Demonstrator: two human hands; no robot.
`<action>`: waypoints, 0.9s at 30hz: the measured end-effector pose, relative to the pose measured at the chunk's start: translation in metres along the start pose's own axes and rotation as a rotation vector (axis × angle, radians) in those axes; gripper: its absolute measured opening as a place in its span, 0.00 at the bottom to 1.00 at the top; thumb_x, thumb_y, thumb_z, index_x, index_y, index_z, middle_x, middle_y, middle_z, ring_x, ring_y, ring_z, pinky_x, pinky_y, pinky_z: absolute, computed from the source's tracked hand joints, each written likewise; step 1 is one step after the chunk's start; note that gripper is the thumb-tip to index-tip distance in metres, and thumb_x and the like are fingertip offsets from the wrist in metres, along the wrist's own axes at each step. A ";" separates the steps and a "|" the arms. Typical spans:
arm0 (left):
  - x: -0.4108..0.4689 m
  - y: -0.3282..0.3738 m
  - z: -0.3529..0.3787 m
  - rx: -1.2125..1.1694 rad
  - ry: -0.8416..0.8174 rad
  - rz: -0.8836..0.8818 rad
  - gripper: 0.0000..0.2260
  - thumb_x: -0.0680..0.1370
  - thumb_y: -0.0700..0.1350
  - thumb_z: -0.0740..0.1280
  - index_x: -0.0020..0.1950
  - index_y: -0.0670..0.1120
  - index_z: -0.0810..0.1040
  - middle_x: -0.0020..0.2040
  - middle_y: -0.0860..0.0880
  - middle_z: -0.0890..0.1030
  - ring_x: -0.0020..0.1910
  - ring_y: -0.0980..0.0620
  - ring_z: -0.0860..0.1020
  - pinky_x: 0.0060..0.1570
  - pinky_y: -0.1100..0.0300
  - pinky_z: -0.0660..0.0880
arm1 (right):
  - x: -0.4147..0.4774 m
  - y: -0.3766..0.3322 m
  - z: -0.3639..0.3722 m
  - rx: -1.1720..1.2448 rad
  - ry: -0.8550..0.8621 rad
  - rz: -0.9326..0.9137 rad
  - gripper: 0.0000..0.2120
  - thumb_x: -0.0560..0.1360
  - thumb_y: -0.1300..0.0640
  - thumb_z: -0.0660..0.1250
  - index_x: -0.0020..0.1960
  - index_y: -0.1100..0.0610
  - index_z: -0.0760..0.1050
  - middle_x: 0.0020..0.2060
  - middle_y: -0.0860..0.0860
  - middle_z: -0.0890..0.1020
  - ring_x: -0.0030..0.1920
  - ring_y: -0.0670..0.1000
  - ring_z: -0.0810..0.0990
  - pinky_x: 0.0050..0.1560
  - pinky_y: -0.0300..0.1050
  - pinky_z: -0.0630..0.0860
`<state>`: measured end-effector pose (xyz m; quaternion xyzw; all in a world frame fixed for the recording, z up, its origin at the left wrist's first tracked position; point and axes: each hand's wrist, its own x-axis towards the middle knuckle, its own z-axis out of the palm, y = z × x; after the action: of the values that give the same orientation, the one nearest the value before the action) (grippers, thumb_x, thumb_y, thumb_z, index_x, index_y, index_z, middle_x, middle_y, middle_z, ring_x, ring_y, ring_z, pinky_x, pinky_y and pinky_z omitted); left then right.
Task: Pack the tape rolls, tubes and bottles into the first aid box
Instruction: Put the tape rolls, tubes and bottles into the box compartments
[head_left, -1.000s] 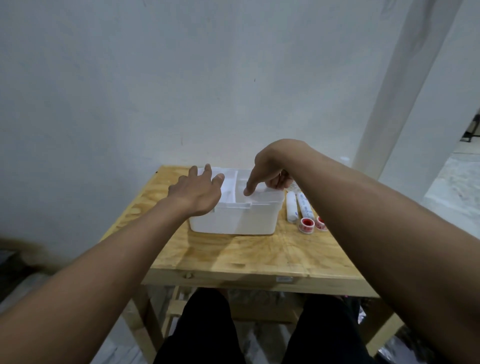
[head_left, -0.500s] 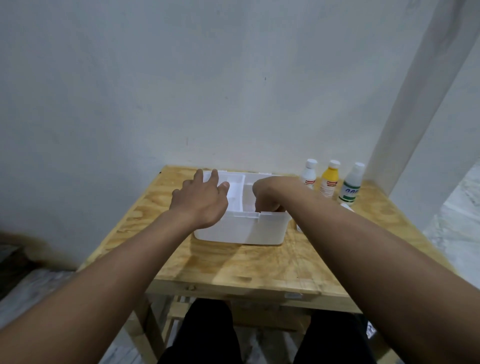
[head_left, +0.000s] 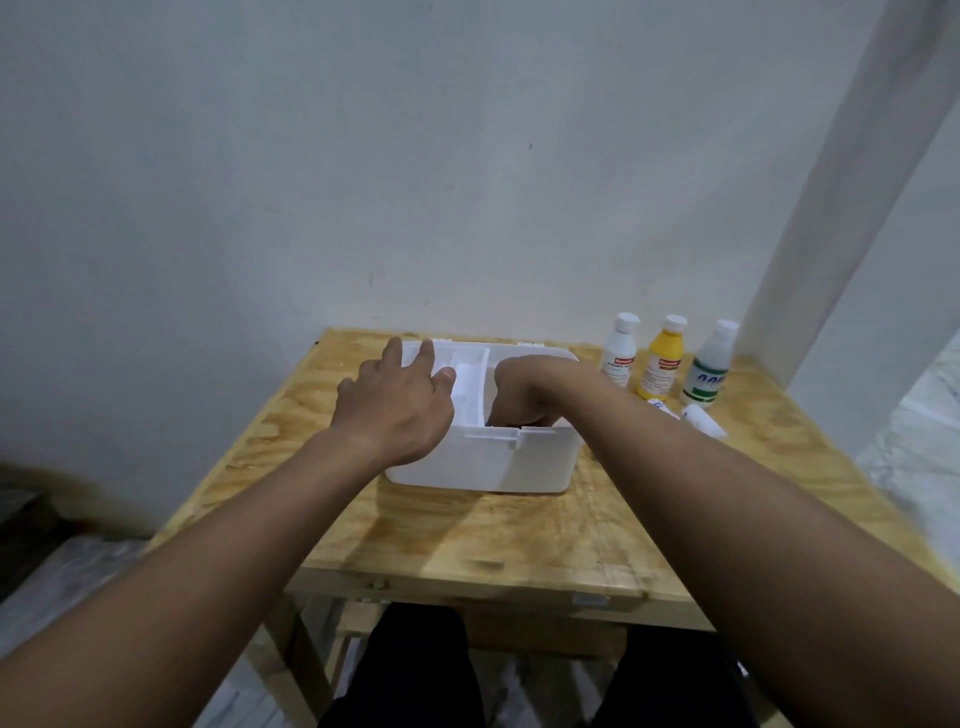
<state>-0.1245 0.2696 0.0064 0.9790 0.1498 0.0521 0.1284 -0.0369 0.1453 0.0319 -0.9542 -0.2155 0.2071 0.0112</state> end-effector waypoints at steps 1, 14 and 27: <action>0.000 0.000 0.000 0.001 0.001 0.000 0.27 0.84 0.57 0.46 0.83 0.51 0.52 0.82 0.43 0.52 0.77 0.37 0.58 0.73 0.40 0.58 | 0.000 -0.002 0.000 0.020 0.000 -0.002 0.11 0.76 0.54 0.69 0.41 0.59 0.73 0.48 0.54 0.81 0.54 0.57 0.84 0.60 0.51 0.80; 0.001 -0.001 0.000 -0.008 -0.001 -0.006 0.27 0.84 0.56 0.47 0.83 0.50 0.52 0.82 0.43 0.52 0.77 0.37 0.58 0.73 0.40 0.58 | -0.001 0.009 -0.008 0.363 -0.052 0.024 0.08 0.78 0.62 0.69 0.54 0.65 0.78 0.46 0.58 0.84 0.45 0.55 0.83 0.58 0.52 0.81; 0.003 -0.002 -0.007 0.033 0.012 -0.012 0.39 0.74 0.75 0.43 0.81 0.58 0.58 0.82 0.48 0.56 0.79 0.40 0.58 0.73 0.37 0.56 | -0.055 0.039 -0.039 0.403 0.227 -0.124 0.11 0.79 0.67 0.63 0.58 0.68 0.80 0.47 0.60 0.85 0.50 0.56 0.86 0.50 0.50 0.84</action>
<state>-0.1234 0.2742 0.0127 0.9797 0.1575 0.0546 0.1115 -0.0507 0.0897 0.0847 -0.9349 -0.2252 0.1364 0.2381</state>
